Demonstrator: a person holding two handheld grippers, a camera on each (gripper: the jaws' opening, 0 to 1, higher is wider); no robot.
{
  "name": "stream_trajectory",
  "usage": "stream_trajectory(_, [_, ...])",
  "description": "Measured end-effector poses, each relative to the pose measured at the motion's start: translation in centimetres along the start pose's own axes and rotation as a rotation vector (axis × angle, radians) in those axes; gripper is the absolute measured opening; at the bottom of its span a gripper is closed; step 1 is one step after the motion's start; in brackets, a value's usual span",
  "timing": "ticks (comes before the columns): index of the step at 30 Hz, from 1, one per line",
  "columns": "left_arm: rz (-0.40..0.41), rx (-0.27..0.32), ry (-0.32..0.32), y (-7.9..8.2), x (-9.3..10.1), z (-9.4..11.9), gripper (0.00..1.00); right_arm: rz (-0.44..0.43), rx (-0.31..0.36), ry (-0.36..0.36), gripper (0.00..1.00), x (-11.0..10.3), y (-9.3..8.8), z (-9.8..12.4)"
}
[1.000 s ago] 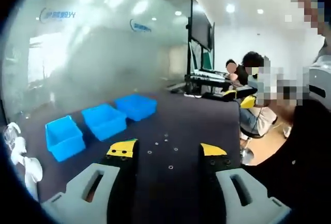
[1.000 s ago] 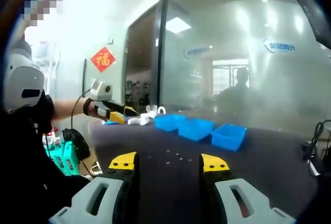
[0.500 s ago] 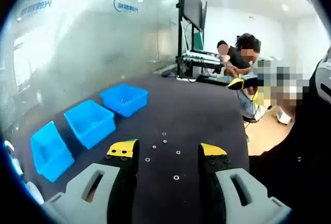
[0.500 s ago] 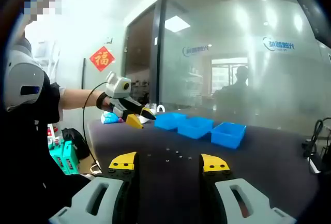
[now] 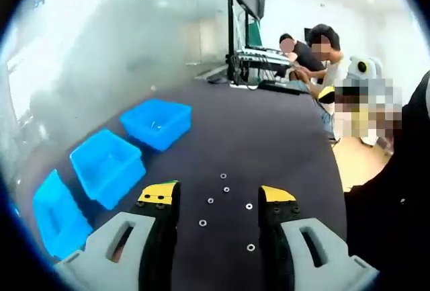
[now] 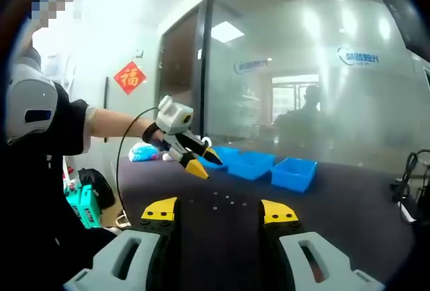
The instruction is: Sort the screws, nuts, and washers into the corresponding bins
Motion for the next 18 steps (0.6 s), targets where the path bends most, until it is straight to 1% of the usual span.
stream_trajectory(3, [0.010, -0.016, 0.002, -0.1, -0.2, -0.5, 0.42, -0.004, -0.001, -0.005, 0.42, 0.1, -0.1, 0.1])
stream_trajectory(6, [0.005, -0.065, -0.012, -0.7, 0.0, -1.1, 0.42, -0.007, -0.001, -0.008, 0.42, 0.2, -0.2, 0.0])
stream_trajectory(11, [0.006, -0.123, -0.028, -1.4, -0.3, -2.5, 0.42, -0.012, 0.002, -0.014, 0.42, 0.3, -0.3, 0.0])
stream_trajectory(13, [0.011, -0.170, -0.042, -2.0, -0.4, -2.9, 0.42, -0.014, 0.002, -0.014, 0.42, 0.3, -0.3, 0.0])
stream_trajectory(14, [-0.005, -0.189, -0.049, -2.1, -0.4, -3.1, 0.42, -0.013, 0.001, -0.014, 0.42, 0.3, -0.3, 0.0])
stream_trajectory(18, [0.012, -0.219, -0.044, -2.2, -1.1, -3.8, 0.41, -0.018, 0.004, -0.018, 0.42, 0.4, -0.4, 0.1])
Point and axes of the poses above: the point that each gripper's makers call its tool centre point, and the gripper's own axes: z roughly backward along the fingers, x roughly to its right, y roughly out of its top, the point moved 3 cm from there along z, roughly backward along the fingers, and after that the axes turned 8 degrees about z, right-handed, at the moved point
